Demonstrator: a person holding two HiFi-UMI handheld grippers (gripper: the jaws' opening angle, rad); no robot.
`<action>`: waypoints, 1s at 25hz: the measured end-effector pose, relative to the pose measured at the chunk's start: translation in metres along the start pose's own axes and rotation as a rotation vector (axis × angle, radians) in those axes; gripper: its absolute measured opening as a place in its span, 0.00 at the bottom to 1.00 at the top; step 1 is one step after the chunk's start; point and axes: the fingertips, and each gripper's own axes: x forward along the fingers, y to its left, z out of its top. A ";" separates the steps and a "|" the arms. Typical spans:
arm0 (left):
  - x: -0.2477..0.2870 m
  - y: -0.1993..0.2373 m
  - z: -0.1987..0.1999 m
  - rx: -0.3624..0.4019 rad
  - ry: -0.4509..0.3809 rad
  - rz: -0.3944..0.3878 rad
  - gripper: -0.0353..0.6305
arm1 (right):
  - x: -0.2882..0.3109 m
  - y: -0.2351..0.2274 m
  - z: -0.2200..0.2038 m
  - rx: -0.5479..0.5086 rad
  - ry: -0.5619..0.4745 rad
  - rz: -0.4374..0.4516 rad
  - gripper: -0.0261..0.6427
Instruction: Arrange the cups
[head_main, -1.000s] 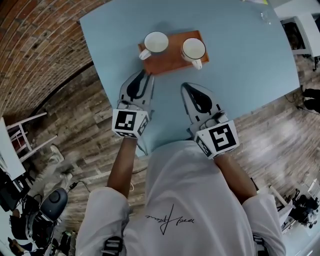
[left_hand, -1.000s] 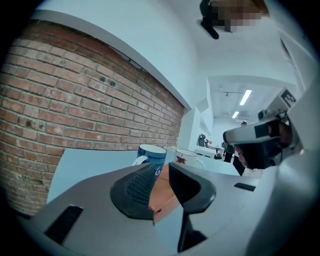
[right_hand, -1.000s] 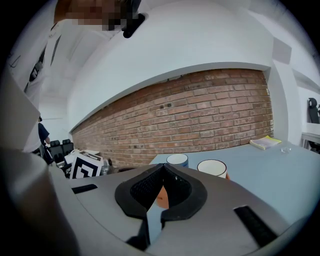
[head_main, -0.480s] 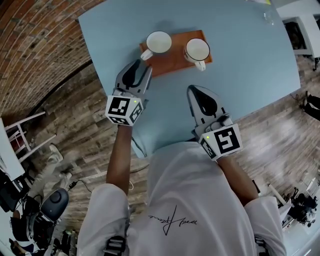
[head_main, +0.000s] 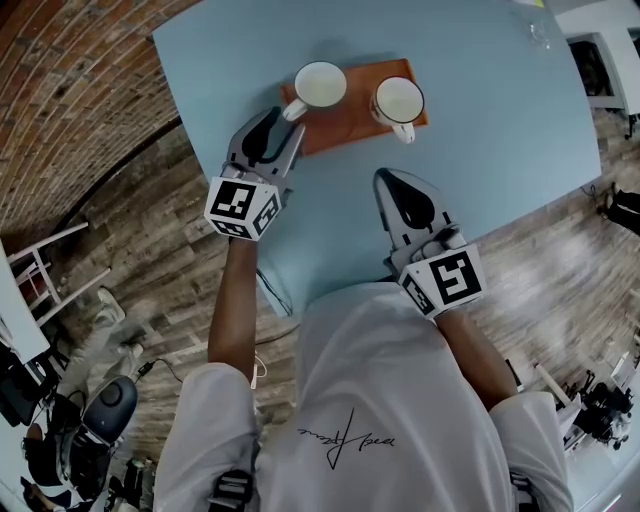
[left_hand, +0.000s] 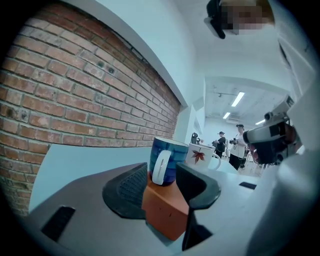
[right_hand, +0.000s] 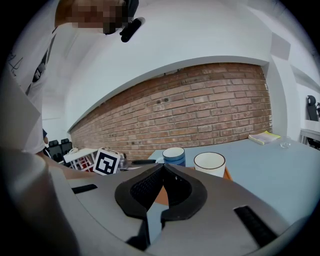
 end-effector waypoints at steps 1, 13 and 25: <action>0.001 -0.002 -0.001 0.005 0.004 -0.011 0.29 | 0.001 0.001 -0.002 0.001 0.004 0.002 0.07; 0.014 -0.002 0.006 0.075 -0.021 -0.088 0.29 | 0.006 -0.002 -0.011 0.014 0.036 0.008 0.07; 0.017 -0.005 0.007 0.118 -0.033 -0.144 0.22 | 0.012 -0.007 -0.016 0.035 0.051 0.008 0.07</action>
